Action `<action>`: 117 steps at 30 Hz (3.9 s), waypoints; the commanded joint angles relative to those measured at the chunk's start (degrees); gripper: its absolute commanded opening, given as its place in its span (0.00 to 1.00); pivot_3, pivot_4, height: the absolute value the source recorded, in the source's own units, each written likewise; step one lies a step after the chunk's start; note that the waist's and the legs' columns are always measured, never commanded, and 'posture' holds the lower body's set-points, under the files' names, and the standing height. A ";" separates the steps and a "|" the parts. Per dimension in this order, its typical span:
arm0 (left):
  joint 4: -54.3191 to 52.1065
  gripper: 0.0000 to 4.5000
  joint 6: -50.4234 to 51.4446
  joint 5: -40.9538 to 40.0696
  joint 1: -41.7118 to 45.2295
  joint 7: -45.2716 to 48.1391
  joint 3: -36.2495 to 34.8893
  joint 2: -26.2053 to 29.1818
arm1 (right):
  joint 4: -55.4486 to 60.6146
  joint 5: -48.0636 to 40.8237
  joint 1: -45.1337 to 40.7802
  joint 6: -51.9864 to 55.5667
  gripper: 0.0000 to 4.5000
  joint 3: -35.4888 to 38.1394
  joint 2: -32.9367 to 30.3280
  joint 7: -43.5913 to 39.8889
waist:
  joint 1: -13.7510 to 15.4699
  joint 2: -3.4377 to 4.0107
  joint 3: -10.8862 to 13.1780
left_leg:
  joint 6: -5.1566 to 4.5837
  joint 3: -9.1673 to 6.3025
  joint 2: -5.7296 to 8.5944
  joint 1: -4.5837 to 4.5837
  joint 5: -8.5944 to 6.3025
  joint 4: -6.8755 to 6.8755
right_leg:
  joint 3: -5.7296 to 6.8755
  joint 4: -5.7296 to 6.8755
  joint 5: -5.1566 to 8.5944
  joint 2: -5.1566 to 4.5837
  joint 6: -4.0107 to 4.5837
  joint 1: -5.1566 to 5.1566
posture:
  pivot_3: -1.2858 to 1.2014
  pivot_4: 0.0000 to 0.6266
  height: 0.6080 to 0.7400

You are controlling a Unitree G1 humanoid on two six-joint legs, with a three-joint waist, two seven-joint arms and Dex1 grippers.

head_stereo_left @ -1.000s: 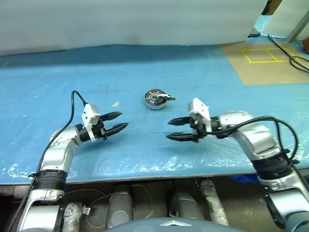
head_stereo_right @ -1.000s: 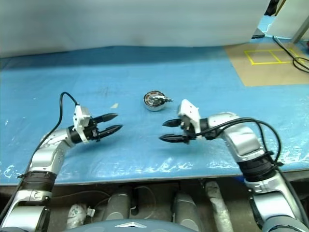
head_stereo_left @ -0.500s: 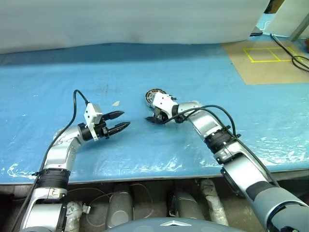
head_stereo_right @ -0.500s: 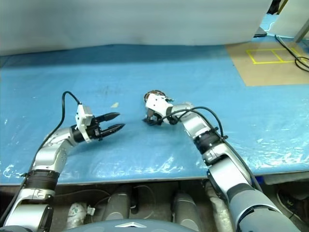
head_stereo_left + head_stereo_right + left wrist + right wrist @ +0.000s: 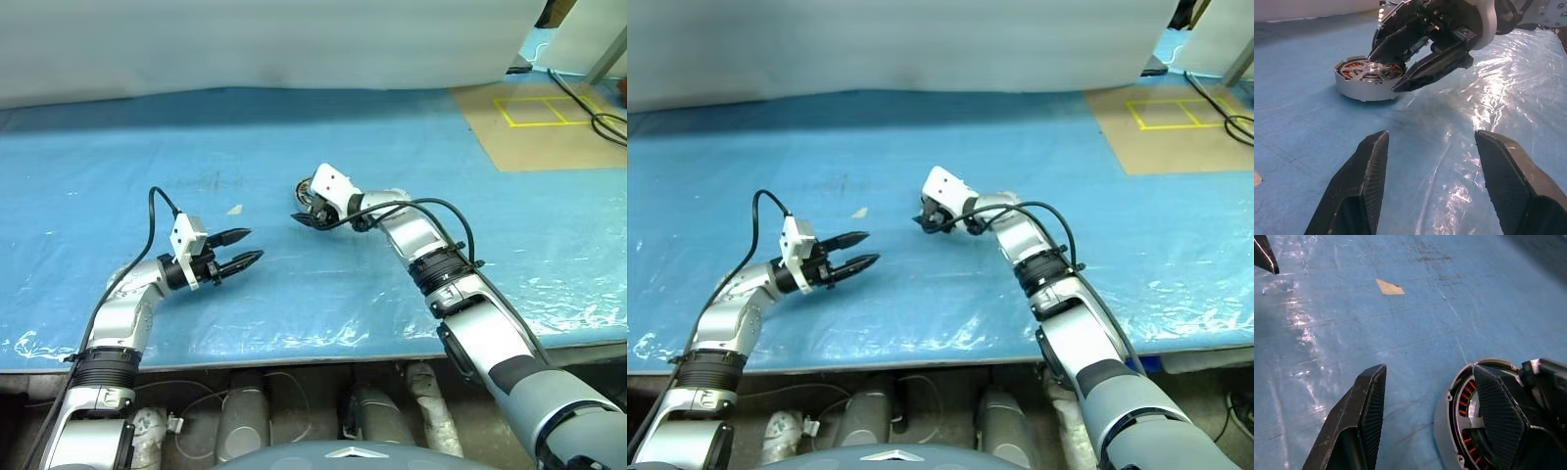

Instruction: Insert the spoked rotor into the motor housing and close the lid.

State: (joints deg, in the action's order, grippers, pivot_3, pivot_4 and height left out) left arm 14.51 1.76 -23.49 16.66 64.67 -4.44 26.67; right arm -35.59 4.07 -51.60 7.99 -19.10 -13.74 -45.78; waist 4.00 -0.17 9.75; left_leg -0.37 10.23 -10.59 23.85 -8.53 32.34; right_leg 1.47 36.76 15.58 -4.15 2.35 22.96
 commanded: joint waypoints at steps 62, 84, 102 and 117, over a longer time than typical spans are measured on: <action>-1.30 0.67 -0.73 -0.02 0.24 0.23 -0.06 1.11 | 48.18 -23.79 23.69 26.23 0.01 21.73 -29.08 -18.17 | 1.58 -0.03 0.03 | -0.26 0.03 -0.01 -0.36 -0.15 -0.07 | -0.06 -0.16 0.01 0.00 0.01 -0.38 | 0.52 0.24 1.00; 2.04 0.67 -1.61 0.90 4.04 0.94 1.31 -0.63 | 33.92 -10.12 14.79 21.62 0.27 -1.55 -8.13 0.65 | 1.38 -0.01 0.04 | 0.03 0.03 0.08 -0.19 0.01 -0.12 | -0.09 -0.11 0.00 -0.01 -0.02 -0.15 | 0.52 0.24 1.00; 2.68 0.67 -2.43 1.40 4.11 0.77 1.82 -1.00 | 33.41 -9.54 5.89 29.67 0.27 10.88 2.71 19.52 | 1.16 -0.01 0.04 | 0.05 0.01 0.04 -0.21 0.01 -0.17 | -0.07 -0.07 -0.11 0.01 -0.20 -0.12 | 0.52 0.24 1.00; 2.30 0.67 -2.19 1.66 3.87 0.68 1.58 -1.11 | 42.63 -23.02 0.76 23.75 0.27 20.47 -11.44 -1.51 | 1.64 -0.01 0.05 | 0.07 0.00 0.10 -0.21 0.01 -0.17 | -0.06 -0.11 -0.17 -0.02 -0.32 -0.21 | 0.52 0.24 1.00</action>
State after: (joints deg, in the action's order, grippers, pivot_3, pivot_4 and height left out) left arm 18.31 0.05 -21.29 20.39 65.42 -2.20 25.10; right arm 6.05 -21.02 -49.49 37.78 1.89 -21.18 -42.04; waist 5.64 -0.17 9.80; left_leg -0.29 10.23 -10.47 23.63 -8.53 32.18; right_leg 1.42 36.64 15.38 -4.18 1.98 22.72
